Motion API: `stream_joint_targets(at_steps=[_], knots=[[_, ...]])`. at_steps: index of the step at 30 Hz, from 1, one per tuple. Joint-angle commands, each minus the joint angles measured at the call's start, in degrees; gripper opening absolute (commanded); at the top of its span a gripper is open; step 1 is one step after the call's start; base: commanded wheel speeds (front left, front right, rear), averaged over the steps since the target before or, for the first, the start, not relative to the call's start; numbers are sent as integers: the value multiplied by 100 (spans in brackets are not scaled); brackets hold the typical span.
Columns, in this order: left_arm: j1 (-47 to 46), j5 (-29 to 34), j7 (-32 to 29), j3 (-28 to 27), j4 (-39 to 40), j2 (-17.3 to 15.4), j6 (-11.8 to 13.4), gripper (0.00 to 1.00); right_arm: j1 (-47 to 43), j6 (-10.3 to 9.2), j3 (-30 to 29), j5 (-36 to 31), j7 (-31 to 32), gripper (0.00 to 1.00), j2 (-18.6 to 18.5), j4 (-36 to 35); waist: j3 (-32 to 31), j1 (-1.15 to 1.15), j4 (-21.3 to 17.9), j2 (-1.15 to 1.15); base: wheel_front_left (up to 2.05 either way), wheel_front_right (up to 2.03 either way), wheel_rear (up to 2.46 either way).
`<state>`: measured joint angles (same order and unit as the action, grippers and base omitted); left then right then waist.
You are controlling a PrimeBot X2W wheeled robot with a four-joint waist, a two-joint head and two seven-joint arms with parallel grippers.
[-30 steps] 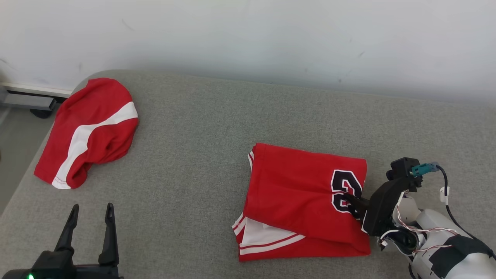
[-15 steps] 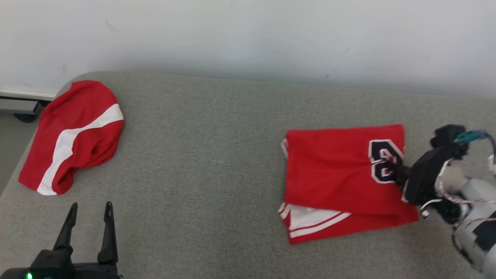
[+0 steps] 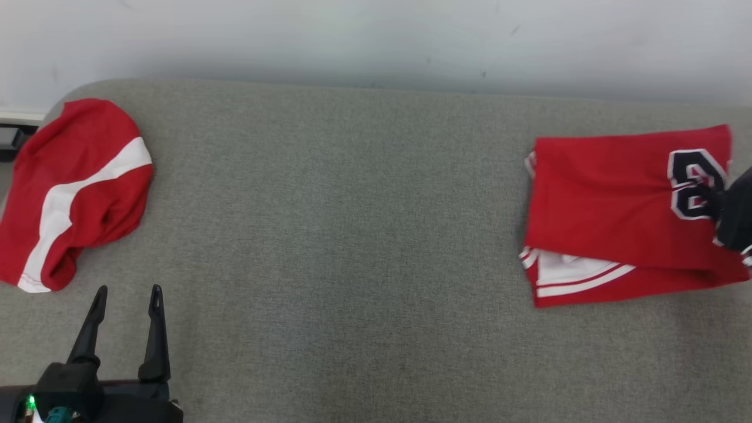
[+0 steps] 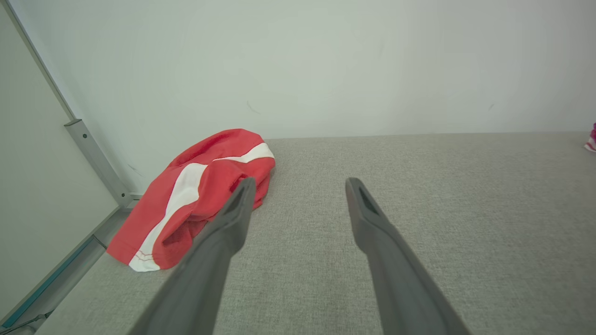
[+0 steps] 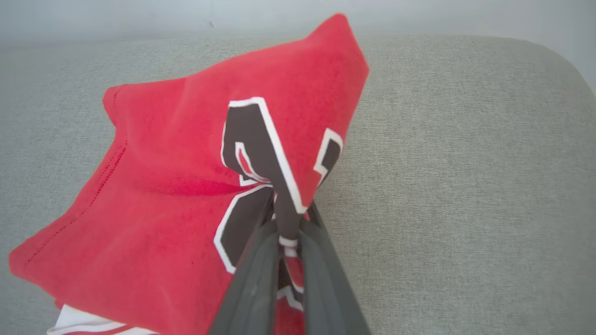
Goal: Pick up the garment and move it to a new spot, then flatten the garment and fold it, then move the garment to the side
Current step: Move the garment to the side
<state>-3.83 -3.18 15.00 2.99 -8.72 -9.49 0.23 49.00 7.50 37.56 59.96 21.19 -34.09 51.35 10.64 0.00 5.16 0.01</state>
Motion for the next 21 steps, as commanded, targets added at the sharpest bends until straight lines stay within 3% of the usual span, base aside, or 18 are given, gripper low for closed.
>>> stream_joint_targets(at_steps=[1,21], knots=[[-79,58,26,-25,22,-61,-3,100,132,-3,12,-50,33,0,-124,68,126,0,-75,-1,0,0,0],[-318,75,26,-43,169,-252,-53,100,1460,-3,300,-597,81,0,-684,743,724,0,-289,-1,0,0,0]])
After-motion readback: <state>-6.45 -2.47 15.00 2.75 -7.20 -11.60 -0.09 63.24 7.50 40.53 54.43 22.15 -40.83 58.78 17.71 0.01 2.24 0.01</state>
